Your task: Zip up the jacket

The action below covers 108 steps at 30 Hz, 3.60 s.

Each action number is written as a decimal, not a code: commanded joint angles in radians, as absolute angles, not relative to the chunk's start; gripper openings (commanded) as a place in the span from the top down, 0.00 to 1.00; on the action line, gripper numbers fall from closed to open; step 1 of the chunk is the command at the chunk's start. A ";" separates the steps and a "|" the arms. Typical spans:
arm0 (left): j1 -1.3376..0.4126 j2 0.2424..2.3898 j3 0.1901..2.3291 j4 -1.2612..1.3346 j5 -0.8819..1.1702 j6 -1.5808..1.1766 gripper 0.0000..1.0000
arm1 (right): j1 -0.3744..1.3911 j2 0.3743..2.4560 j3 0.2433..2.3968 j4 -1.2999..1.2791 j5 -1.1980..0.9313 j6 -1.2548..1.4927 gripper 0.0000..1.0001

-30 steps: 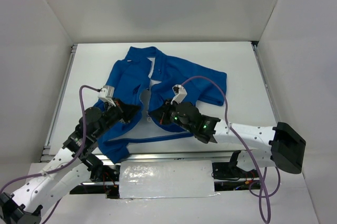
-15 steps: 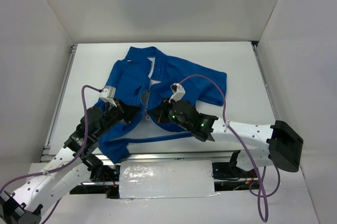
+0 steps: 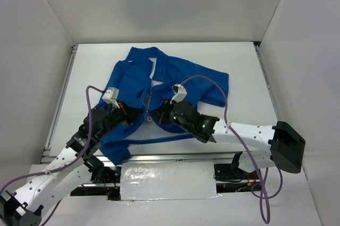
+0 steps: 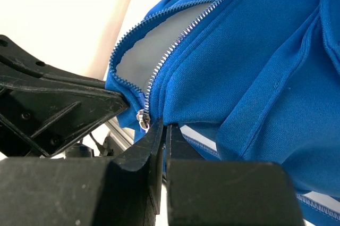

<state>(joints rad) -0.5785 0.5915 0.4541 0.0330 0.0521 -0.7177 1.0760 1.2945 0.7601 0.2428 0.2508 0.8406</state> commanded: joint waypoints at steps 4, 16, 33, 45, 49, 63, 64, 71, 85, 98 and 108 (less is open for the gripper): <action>-0.578 0.572 0.466 0.087 0.058 -0.719 1.00 | 1.088 1.305 0.827 0.221 0.287 0.831 1.00; -0.578 0.560 0.472 0.075 0.052 -0.716 1.00 | 1.089 1.316 0.835 0.204 0.298 0.830 1.00; -0.577 0.597 0.469 0.081 0.078 -0.715 1.00 | 1.088 1.316 0.851 0.212 0.302 0.821 1.00; -0.578 0.606 0.472 0.061 0.112 -0.695 1.00 | 1.089 1.322 0.871 0.184 0.314 0.802 1.00; -0.578 0.637 0.489 0.045 0.152 -0.661 1.00 | 1.089 1.319 0.876 0.170 0.305 0.778 1.00; -0.578 0.709 0.508 0.052 0.290 -0.629 1.00 | 1.069 1.284 0.850 0.187 0.215 0.591 1.00; -0.578 0.724 0.511 0.051 0.296 -0.629 1.00 | 1.063 1.278 0.847 0.186 0.212 0.592 1.00; -0.578 0.834 0.522 0.012 0.325 -0.621 1.00 | 1.049 1.253 0.839 0.184 0.184 0.609 1.00; -0.578 0.834 0.520 -0.023 0.253 -0.630 1.00 | 1.042 1.287 0.813 0.215 0.120 0.647 0.96; -0.578 0.833 0.517 -0.009 0.276 -0.632 1.00 | 1.019 1.295 0.833 0.190 0.120 0.640 0.69; -0.577 0.838 0.522 -0.008 0.285 -0.634 1.00 | 0.965 1.218 0.851 0.147 0.110 0.603 0.28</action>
